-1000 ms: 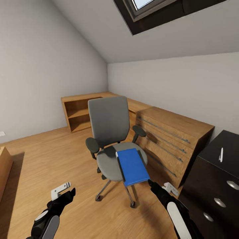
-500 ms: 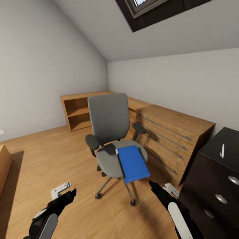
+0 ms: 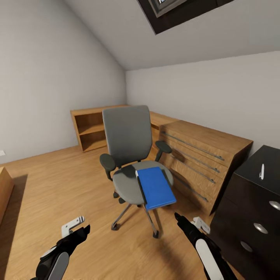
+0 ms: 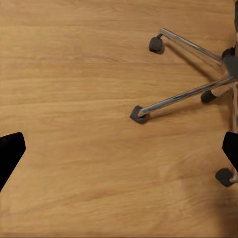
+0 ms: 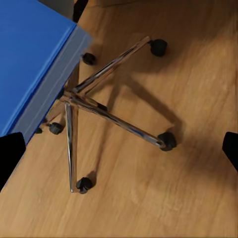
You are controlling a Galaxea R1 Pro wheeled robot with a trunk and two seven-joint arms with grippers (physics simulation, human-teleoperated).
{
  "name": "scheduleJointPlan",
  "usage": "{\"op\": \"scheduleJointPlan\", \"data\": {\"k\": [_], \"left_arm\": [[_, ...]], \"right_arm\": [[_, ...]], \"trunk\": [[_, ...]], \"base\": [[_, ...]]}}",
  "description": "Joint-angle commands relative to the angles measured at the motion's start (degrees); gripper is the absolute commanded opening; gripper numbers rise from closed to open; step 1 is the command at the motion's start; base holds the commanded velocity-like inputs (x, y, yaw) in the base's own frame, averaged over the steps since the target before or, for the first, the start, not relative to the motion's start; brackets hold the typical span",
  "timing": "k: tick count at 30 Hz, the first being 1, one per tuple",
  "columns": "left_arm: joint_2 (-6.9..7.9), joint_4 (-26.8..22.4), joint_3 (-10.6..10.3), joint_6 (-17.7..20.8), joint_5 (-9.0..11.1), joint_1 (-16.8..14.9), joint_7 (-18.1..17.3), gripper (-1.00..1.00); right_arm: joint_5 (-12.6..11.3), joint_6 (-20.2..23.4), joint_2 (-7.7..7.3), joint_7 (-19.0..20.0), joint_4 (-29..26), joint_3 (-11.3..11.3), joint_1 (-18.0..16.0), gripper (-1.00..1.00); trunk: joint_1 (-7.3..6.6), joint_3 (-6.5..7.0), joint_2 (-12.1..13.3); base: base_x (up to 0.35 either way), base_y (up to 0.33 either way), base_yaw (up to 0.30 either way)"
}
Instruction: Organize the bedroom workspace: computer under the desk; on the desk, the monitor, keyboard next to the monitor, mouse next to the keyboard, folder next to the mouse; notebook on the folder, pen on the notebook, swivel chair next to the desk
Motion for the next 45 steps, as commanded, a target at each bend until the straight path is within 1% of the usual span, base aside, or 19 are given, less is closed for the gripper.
{"op": "scheduleJointPlan", "data": {"k": [1,8,16,23,24,32,37,38,40,41,42,43,44,45], "left_arm": [[0.02,-0.1,0.0,0.2,0.6,0.0,0.5,1.00],[0.07,0.0,0.0,0.2,0.6,0.0,0.4,1.00],[0.08,0.0,0.1,0.2,0.6,0.0,0.4,1.00],[0.08,-0.1,0.2,0.2,0.6,0.0,0.4,1.00],[0.09,-0.1,0.1,0.2,0.6,0.0,0.4,1.00],[0.09,-0.2,0.0,0.2,0.6,0.0,0.4,1.00],[0.04,-0.3,-0.1,0.2,0.5,0.0,0.5,1.00],[0.02,-0.3,-0.3,0.2,0.5,0.0,0.5,1.00],[0.05,-0.4,-0.9,0.2,0.4,0.0,0.4,1.00],[0.06,-0.4,-1.1,0.2,0.4,0.0,0.4,1.00],[0.10,-0.8,-2.1,0.2,0.4,0.0,0.4,1.00],[0.11,-1.0,-2.4,0.1,0.4,0.0,0.4,1.00],[0.17,-1.1,-3.1,0.1,0.3,0.0,0.4,1.00],[0.19,-1.2,-3.4,0.1,0.3,0.0,0.4,1.00]], "right_arm": [[-0.5,-0.3,0.04,-0.3,0.1,-0.1,0.0,1.00],[-0.5,-2.4,-0.06,-0.4,1.6,-0.1,-0.1,1.00],[-0.6,-3.5,-0.04,-0.1,1.9,-0.5,-0.3,1.00],[-0.7,-6.5,0.23,0.8,1.8,-0.5,-0.3,1.00],[-0.7,-7.5,0.29,1.4,1.8,-0.4,-0.3,1.00],[-0.6,-8.2,0.22,4.4,1.7,-0.8,-0.3,1.00],[-0.5,-8.3,-0.03,8.0,2.4,-0.8,-0.3,1.00],[-0.5,-8.2,-0.10,9.9,3.4,-0.8,-0.3,1.00],[-0.5,-8.0,-0.49,13.3,5.0,-1.0,-0.3,1.00],[-0.5,-7.9,-0.71,14.2,5.5,-1.0,-0.3,1.00],[-1.2,-6.2,-2.05,18.2,7.8,-1.3,-0.3,1.00],[-1.7,-5.2,-2.52,19.6,8.5,-1.6,-0.3,1.00],[-3.3,-3.0,-3.25,22.3,9.6,-2.1,-0.4,1.00],[-4.3,-1.9,-3.52,23.4,10.1,-2.4,-0.4,1.00]], "trunk": [[0.22,-0.24,-0.4],[1.75,-1.50,-3.3],[3.51,-2.94,-6.5],[5.05,-4.19,-9.3],[5.27,-4.38,-9.7],[7.03,-5.88,-12.9],[8.12,-6.78,-14.9],[8.34,-6.96,-15.3],[8.34,-6.96,-15.3],[8.34,-6.96,-15.3],[8.34,-6.96,-15.3],[8.34,-6.96,-15.3],[8.34,-6.96,-15.3],[8.34,-6.96,-15.3]], "base": [[0.000,0.000,0.000],[0.000,0.000,0.000],[0.000,0.000,0.000],[0.000,0.000,-0.001],[0.000,0.000,-0.062],[0.000,0.000,-0.039],[0.000,0.000,-0.005],[0.000,0.000,-0.001],[0.000,0.000,0.000],[0.000,0.000,0.000],[0.000,0.000,0.000],[0.000,0.000,0.000],[0.000,0.000,0.000],[0.000,0.000,0.000]]}}
